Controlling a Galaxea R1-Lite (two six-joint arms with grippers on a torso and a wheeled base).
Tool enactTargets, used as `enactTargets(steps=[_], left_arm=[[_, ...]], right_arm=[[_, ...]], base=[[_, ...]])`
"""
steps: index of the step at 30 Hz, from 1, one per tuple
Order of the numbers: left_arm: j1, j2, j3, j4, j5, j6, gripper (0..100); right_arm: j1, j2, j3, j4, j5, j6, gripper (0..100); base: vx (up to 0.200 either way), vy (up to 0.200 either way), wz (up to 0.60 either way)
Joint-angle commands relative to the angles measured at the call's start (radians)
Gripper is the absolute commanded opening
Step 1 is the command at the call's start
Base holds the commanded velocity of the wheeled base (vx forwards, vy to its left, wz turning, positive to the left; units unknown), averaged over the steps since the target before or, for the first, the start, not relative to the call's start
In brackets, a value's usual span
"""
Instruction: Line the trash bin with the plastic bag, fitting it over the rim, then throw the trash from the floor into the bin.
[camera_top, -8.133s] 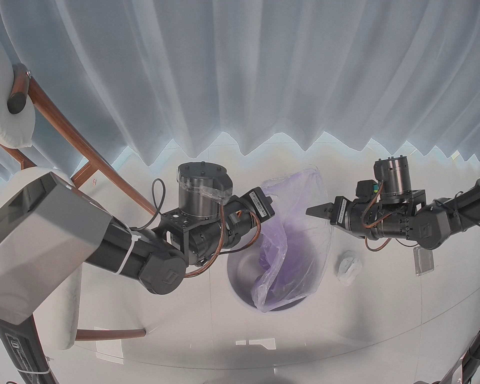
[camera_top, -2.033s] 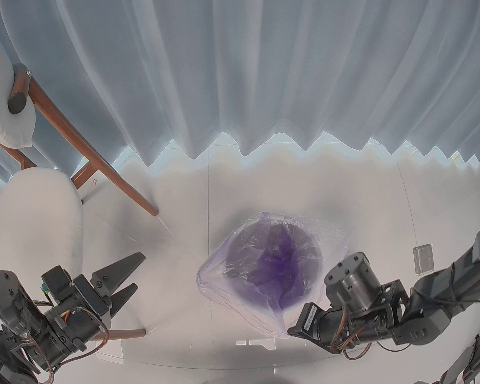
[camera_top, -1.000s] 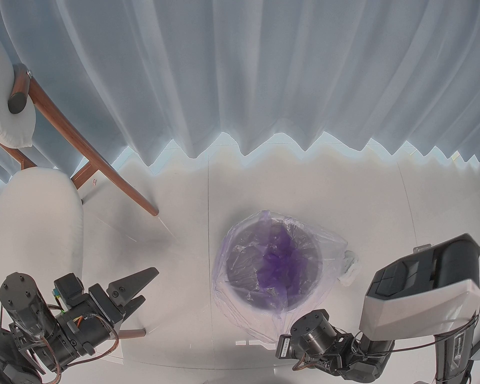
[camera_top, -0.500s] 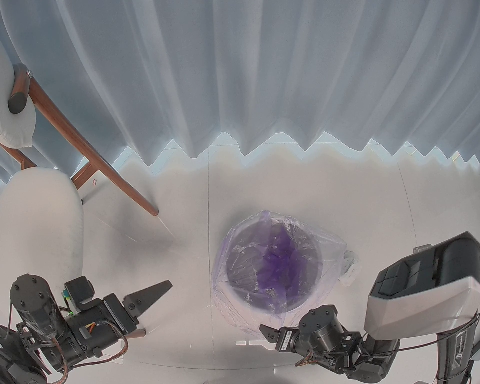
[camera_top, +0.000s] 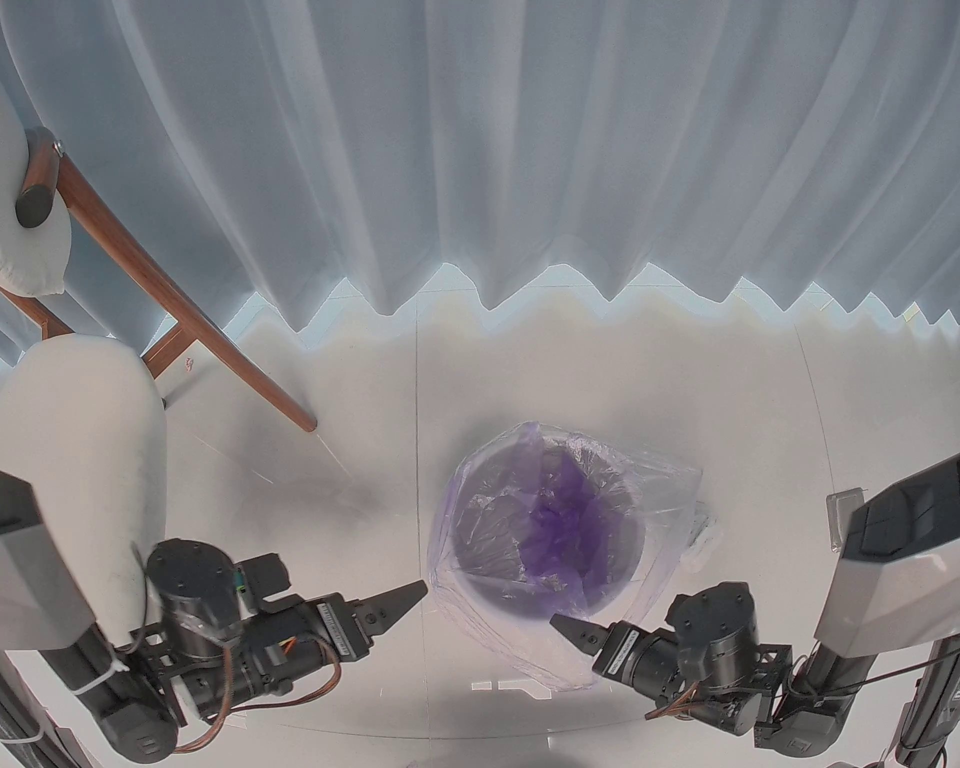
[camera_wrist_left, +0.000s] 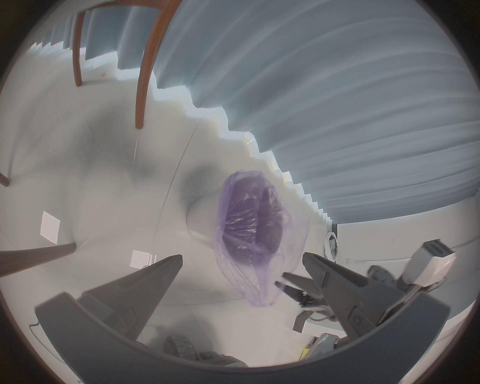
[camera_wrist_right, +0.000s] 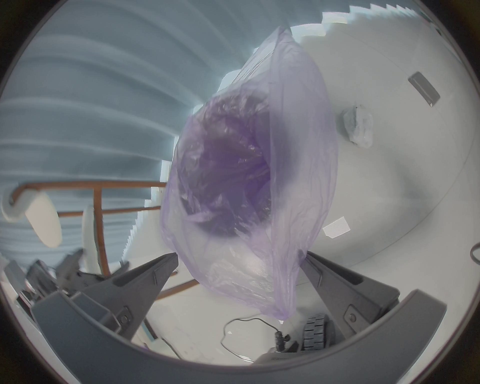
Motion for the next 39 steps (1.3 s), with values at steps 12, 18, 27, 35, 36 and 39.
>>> enactTargets(steps=[12, 18, 27, 35, 36, 39], left_arm=[[0.026, 0.459, -0.388, -0.02, 0.0, 0.085, 0], [0.035, 0.46, -0.385, -0.021, 0.001, 0.082, 0], [0.135, 0.408, -0.232, -0.024, 0.004, 0.088, 0], [0.141, 0.5, -0.245, -0.038, 0.106, 0.122, 0], [0.139, 0.517, -0.258, -0.057, 0.115, 0.142, 0], [0.124, 0.52, -0.271, -0.084, 0.115, 0.143, 0]], right_arm=[[-0.089, -0.136, 0.055, -0.003, 0.054, 0.067, 100], [-0.088, -0.122, 0.055, -0.003, 0.054, 0.067, 100], [-0.089, -0.085, 0.05, 0.044, 0.054, 0.066, 100], [-0.131, -0.074, 0.042, 0.175, 0.052, 0.027, 100], [-0.164, -0.076, 0.033, 0.182, 0.052, 0.015, 100], [-0.184, -0.087, 0.033, 0.176, 0.052, 0.017, 100]], base=[[0.0, 0.0, 0.0], [0.0, 0.0, 0.0], [0.0, 0.0, 0.0], [0.0, 0.0, 0.0], [0.0, 0.0, 0.0], [0.0, 0.0, 0.0]])
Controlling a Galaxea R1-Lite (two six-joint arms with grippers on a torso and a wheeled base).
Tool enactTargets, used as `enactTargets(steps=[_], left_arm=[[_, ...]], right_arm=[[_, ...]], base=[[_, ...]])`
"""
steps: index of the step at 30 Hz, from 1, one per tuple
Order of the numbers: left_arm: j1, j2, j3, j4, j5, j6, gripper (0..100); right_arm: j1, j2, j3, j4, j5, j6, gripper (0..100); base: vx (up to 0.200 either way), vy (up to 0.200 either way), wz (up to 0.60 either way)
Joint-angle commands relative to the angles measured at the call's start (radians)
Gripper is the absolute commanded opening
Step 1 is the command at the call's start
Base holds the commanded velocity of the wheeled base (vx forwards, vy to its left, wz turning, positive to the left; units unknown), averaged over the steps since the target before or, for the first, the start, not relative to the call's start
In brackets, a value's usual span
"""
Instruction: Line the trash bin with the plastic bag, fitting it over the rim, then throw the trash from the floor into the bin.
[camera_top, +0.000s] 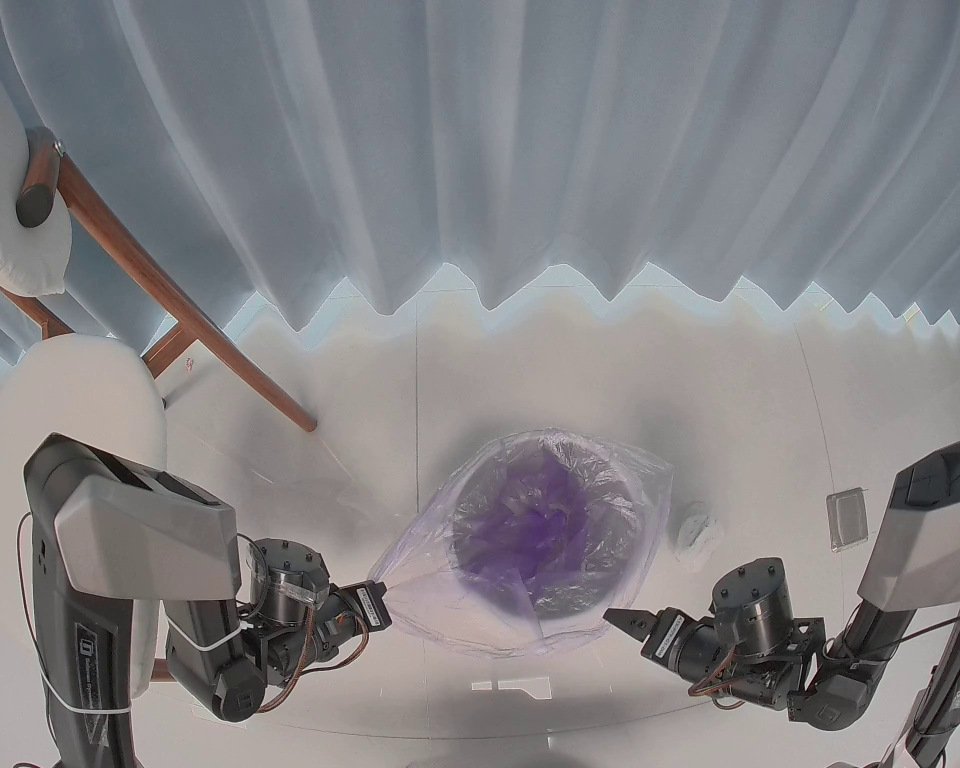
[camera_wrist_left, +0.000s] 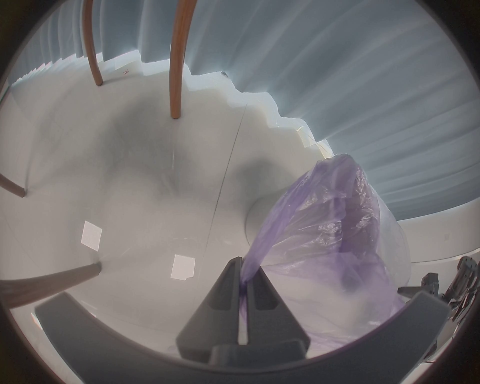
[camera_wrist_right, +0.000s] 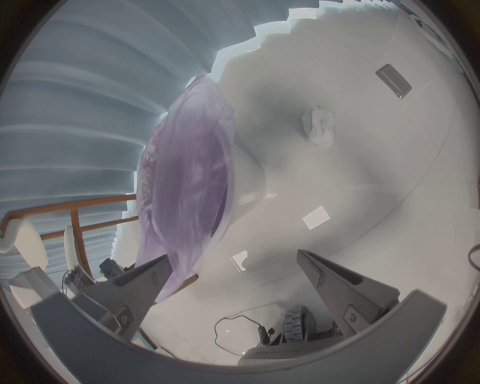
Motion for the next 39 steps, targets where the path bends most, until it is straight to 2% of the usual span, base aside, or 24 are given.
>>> enactTargets(steps=[1, 8, 11, 15, 16, 20, 24, 29, 33, 34, 35, 37, 39], left_arm=[[-0.027, 0.044, -0.028, -0.038, 0.007, 0.011, 0], [-0.058, 0.044, -0.029, -0.049, 0.008, 0.008, 0], [-0.061, 0.044, -0.023, -0.052, 0.008, 0.003, 0], [-0.061, 0.041, -0.022, -0.052, 0.011, 0.003, 0], [-0.067, 0.039, -0.022, -0.052, 0.023, 0.003, 0], [-0.085, 0.043, -0.018, -0.072, 0.03, 0.003, 0], [-0.088, 0.044, -0.006, -0.093, 0.033, 0.005, 0], [-0.093, 0.061, 0.011, -0.093, 0.076, 0.034, 0], [-0.082, 0.093, 0.009, -0.098, 0.095, 0.103, 0], [-0.078, 0.096, 0.003, -0.101, 0.092, 0.152, 0], [-0.078, 0.096, 0.003, -0.101, 0.092, 0.152, 0], [-0.071, 0.107, -0.029, -0.093, 0.089, 0.223, 0], [-0.07, 0.121, -0.048, -0.092, 0.089, 0.256, 0]], right_arm=[[-0.046, -0.013, -0.008, -0.003, -0.001, -0.007, 100], [-0.025, -0.075, -0.002, -0.12, 0.019, 0.047, 100], [-0.025, -0.044, -0.018, -0.124, 0.032, 0.115, 100], [-0.019, -0.002, -0.041, -0.126, 0.033, 0.125, 100], [-0.009, 0.039, -0.07, -0.127, 0.027, 0.125, 0], [-0.005, 0.082, -0.096, -0.124, -0.024, 0.116, 0], [0.004, 0.062, -0.056, -0.106, -0.031, 0.093, 0], [0.034, 0.117, 0.114, -0.118, -0.03, -0.063, 0], [0.049, 0.202, 0.174, -0.259, -0.033, -0.111, 0], [0.04, 0.257, 0.188, -0.362, -0.036, -0.148, 0], [0.04, 0.257, 0.188, -0.362, -0.036, -0.148, 0], [0.003, 0.372, 0.189, -0.457, -0.047, -0.269, 0], [-0.025, 0.384, 0.185, -0.457, -0.053, -0.329, 0]], base=[[0.0, 0.0, 0.0], [0.0, 0.0, 0.0], [0.0, 0.0, 0.0], [0.0, 0.0, 0.0], [0.0, 0.0, 0.0], [0.0, 0.0, 0.0], [0.0, 0.0, 0.0], [0.0, 0.0, 0.0], [0.0, 0.0, 0.0], [0.0, 0.0, 0.0], [0.0, 0.0, 0.0], [0.0, 0.0, 0.0], [0.0, 0.0, 0.0]])
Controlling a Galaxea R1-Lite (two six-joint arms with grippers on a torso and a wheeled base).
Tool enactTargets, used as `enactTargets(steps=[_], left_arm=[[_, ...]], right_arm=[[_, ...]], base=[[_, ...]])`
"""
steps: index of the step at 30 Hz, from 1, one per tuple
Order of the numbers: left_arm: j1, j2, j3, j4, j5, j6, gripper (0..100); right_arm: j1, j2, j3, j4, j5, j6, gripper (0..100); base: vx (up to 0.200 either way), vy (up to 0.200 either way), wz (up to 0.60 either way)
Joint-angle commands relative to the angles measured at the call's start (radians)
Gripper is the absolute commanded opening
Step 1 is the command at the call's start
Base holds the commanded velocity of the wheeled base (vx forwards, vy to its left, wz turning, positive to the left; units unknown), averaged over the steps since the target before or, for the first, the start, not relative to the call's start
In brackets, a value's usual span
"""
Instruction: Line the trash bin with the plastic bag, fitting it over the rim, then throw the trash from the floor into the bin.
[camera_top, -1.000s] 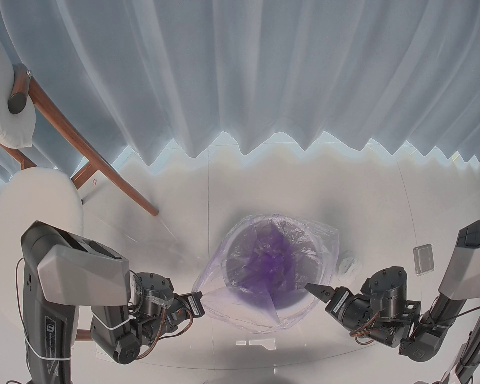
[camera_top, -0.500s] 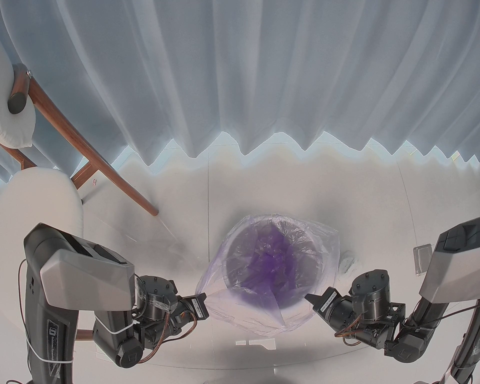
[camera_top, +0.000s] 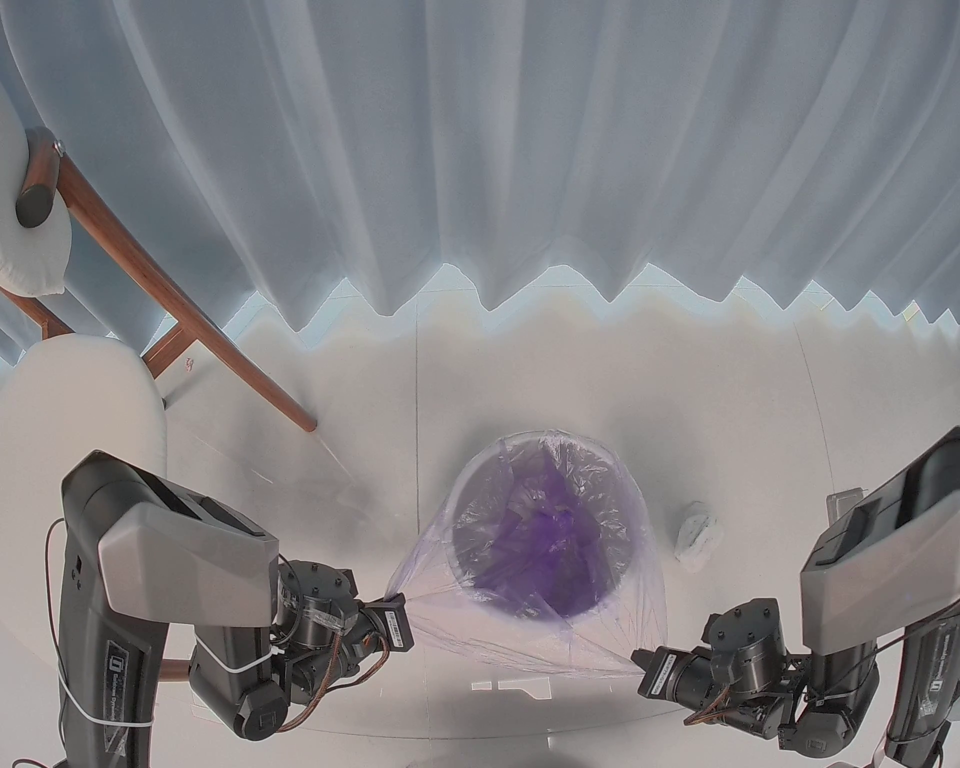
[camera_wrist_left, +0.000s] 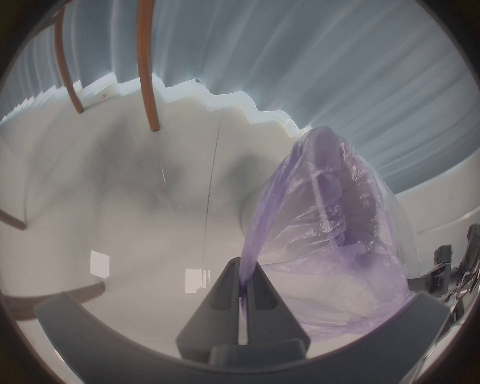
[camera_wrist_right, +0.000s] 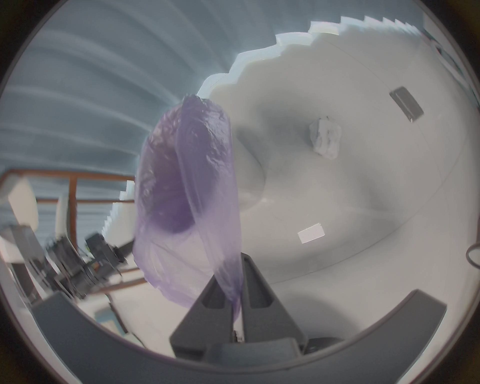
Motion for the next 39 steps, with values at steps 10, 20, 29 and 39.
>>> enactTargets(steps=[10, 20, 29, 39], left_arm=[[0.054, 0.142, -0.127, -0.004, 0.007, 0.233, 0], [0.033, 0.157, -0.225, -0.029, 0.004, 0.23, 0], [0.034, 0.176, -0.316, -0.013, 0.003, 0.229, 0], [0.007, 0.166, -0.235, -0.03, 0.003, 0.224, 100]], right_arm=[[-0.18, 0.248, -0.07, -0.103, -0.04, -0.265, 0], [-0.193, 0.219, -0.161, -0.103, -0.041, -0.256, 0], [-0.254, 0.217, -0.231, -0.103, -0.044, -0.265, 0], [-0.256, 0.217, -0.19, -0.103, -0.048, -0.255, 0]], base=[[0.0, 0.0, 0.0], [0.0, 0.0, 0.0], [0.0, 0.0, 0.0], [0.0, 0.0, 0.0]])
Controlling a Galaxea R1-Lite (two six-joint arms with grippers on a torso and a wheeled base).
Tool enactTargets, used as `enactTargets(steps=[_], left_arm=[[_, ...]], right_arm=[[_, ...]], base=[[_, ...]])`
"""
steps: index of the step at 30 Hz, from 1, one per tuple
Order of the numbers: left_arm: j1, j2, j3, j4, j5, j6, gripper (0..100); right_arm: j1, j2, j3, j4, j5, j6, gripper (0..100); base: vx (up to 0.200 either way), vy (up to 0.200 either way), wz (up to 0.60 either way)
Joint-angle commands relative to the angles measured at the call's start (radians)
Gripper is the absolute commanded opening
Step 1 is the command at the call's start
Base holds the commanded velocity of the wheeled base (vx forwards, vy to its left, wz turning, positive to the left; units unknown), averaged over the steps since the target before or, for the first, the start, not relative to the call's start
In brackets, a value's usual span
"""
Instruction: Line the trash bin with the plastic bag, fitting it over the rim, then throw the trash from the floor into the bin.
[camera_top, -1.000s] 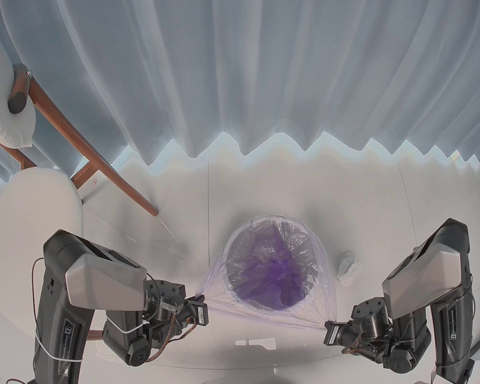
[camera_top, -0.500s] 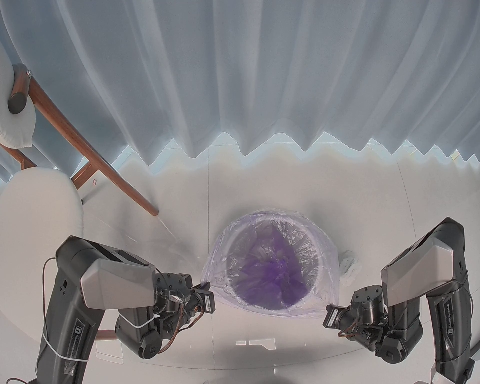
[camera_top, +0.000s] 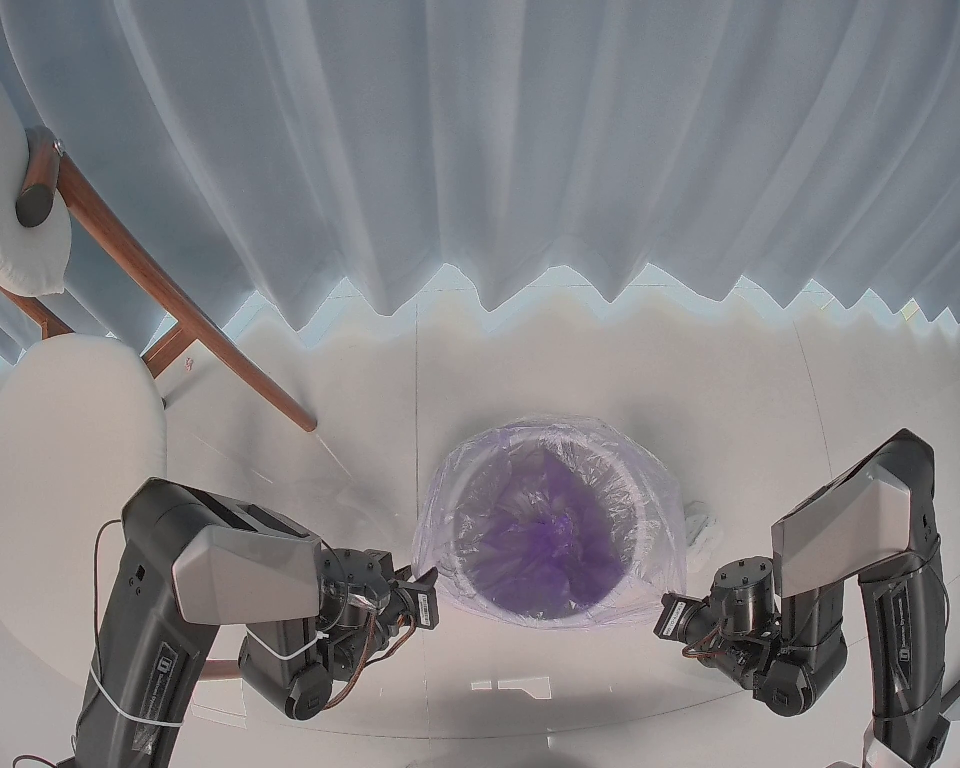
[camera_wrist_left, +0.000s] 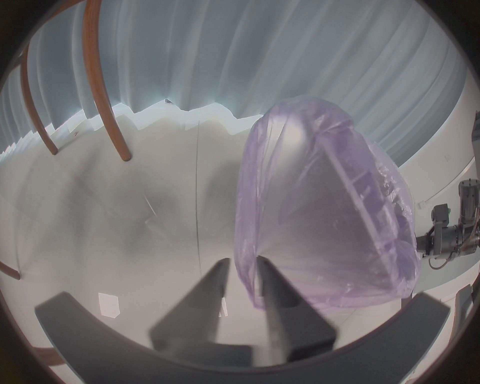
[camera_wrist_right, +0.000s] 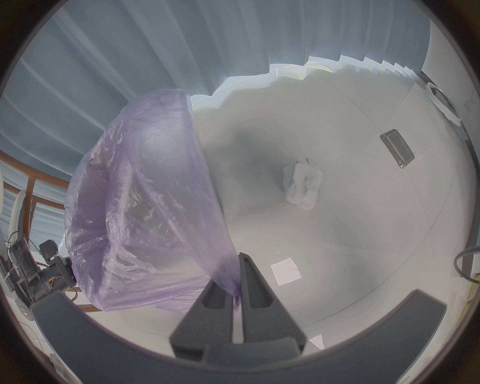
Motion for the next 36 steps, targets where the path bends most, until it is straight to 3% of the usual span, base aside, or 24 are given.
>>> enactTargets(steps=[1, 4, 6, 8, 9, 12, 13, 16, 19, 22, 28, 33, 36], left_arm=[[-0.015, -0.012, 0.038, -0.007, -0.001, -0.008, 100], [-0.023, -0.075, 0.098, -0.011, -0.001, -0.035, 100], [-0.026, -0.224, 0.201, -0.009, -0.01, -0.131, 100], [-0.025, -0.267, 0.227, -0.009, -0.016, -0.158, 100], [-0.023, -0.372, 0.293, -0.009, -0.019, -0.19, 100], [-0.018, -0.517, 0.387, -0.009, -0.027, -0.195, 100], [-0.021, -0.587, 0.433, -0.007, -0.044, -0.197, 100], [-0.021, -0.714, 0.535, -0.009, -0.108, -0.183, 100], [-0.017, -0.846, 0.6, -0.006, -0.176, -0.164, 100], [-0.015, -0.928, 0.632, 0.0, -0.211, -0.161, 100], [-0.011, -0.968, 0.64, -0.001, -0.19, -0.166, 100], [0.012, -0.975, 0.641, -0.003, -0.187, -0.169, 100], [0.014, -1.006, 0.641, -0.003, -0.182, -0.172, 100]], right_arm=[[-0.003, -0.005, 0.012, -0.019, 0.0, 0.005, 0], [-0.005, -0.014, 0.023, -0.019, 0.0, 0.019, 0], [-0.005, -0.02, 0.035, -0.019, 0.001, 0.025, 0], [-0.005, -0.019, 0.037, -0.019, 0.001, 0.024, 0], [-0.005, -0.017, 0.038, -0.019, 0.003, 0.027, 0], [-0.005, -0.008, 0.046, -0.019, 0.003, 0.027, 0], [-0.005, -0.005, 0.047, -0.019, 0.003, 0.028, 100], [0.003, -0.057, 0.067, -0.019, 0.012, 0.073, 100], [0.032, -0.155, 0.118, -0.019, 0.09, 0.156, 100], [0.038, -0.235, 0.184, -0.019, 0.145, 0.174, 100], [0.034, -0.316, 0.259, -0.019, 0.218, 0.192, 100], [0.011, -0.496, 0.257, -0.019, 0.28, 0.289, 100], [-0.014, -0.491, 0.221, -0.016, 0.317, 0.267, 100]], base=[[0.0, 0.0, 0.0], [0.0, 0.0, 0.0], [0.0, 0.0, 0.0], [0.0, 0.0, 0.0], [0.0, 0.0, 0.0], [0.0, 0.0, 0.0], [0.0, 0.0, 0.0], [0.0, 0.0, 0.0], [0.0, 0.0, 0.0], [0.0, 0.0, 0.0], [0.0, 0.0, 0.0], [0.0, -0.08, 0.0], [0.0, -0.2, 0.0]])
